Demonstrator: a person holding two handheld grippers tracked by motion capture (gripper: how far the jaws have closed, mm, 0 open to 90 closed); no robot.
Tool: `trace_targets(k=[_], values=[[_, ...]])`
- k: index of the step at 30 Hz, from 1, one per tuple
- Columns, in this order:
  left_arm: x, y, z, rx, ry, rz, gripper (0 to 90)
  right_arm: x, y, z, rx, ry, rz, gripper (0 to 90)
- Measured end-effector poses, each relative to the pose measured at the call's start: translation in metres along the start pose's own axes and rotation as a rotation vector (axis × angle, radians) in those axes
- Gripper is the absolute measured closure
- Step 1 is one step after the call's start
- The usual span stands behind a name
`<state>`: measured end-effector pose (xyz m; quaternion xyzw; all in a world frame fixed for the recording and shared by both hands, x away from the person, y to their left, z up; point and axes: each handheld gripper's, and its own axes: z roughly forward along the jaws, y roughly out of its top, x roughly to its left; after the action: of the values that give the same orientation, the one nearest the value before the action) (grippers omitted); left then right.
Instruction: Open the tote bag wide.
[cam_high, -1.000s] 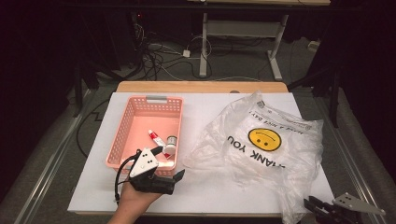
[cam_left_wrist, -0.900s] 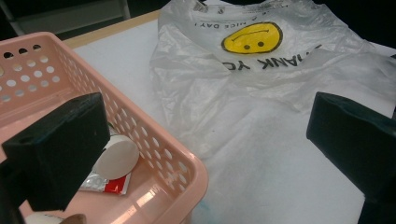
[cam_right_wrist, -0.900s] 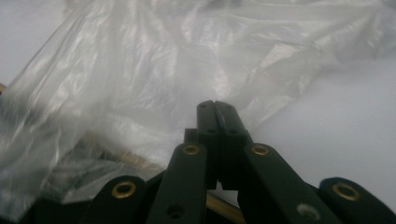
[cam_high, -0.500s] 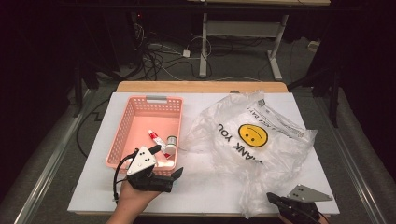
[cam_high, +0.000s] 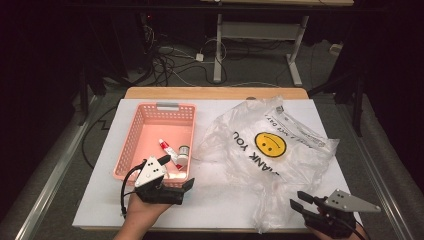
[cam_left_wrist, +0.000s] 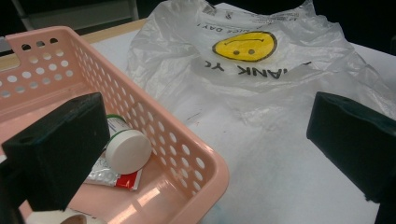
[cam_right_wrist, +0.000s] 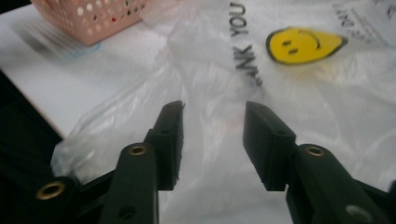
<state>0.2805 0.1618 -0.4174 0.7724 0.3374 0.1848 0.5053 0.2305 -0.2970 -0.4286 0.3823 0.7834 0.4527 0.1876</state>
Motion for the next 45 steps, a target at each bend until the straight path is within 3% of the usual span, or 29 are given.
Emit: trace_targets(k=[7, 16, 21, 31, 36, 44, 45], values=[[0.005, -0.003, -0.002, 0.002, 0.014, -0.012, 0.0, -0.004, 0.036, 0.035, -0.042, 0.024, -0.038, 32.5], [0.009, -0.007, -0.005, 0.01, 0.034, -0.02, 0.0, -0.004, 0.064, 0.086, -0.01, 0.067, -0.083, 13.9], [0.009, -0.008, -0.007, 0.011, 0.044, -0.022, 0.0, -0.004, 0.075, 0.106, 0.0, 0.059, -0.09, 0.3], [0.008, -0.012, -0.008, 0.017, 0.06, -0.029, 0.0, -0.003, 0.099, 0.146, 0.027, 0.085, -0.119, 0.0], [0.006, -0.011, -0.008, 0.015, 0.059, -0.019, 0.0, 0.005, 0.101, 0.158, 0.056, 0.112, -0.124, 3.1], [0.004, -0.012, -0.01, 0.012, 0.065, -0.019, 0.0, 0.019, 0.092, 0.166, 0.156, 0.162, -0.179, 25.5], [0.004, -0.012, -0.01, 0.011, 0.065, -0.021, 0.0, 0.02, 0.09, 0.168, 0.173, 0.164, -0.203, 27.7]])
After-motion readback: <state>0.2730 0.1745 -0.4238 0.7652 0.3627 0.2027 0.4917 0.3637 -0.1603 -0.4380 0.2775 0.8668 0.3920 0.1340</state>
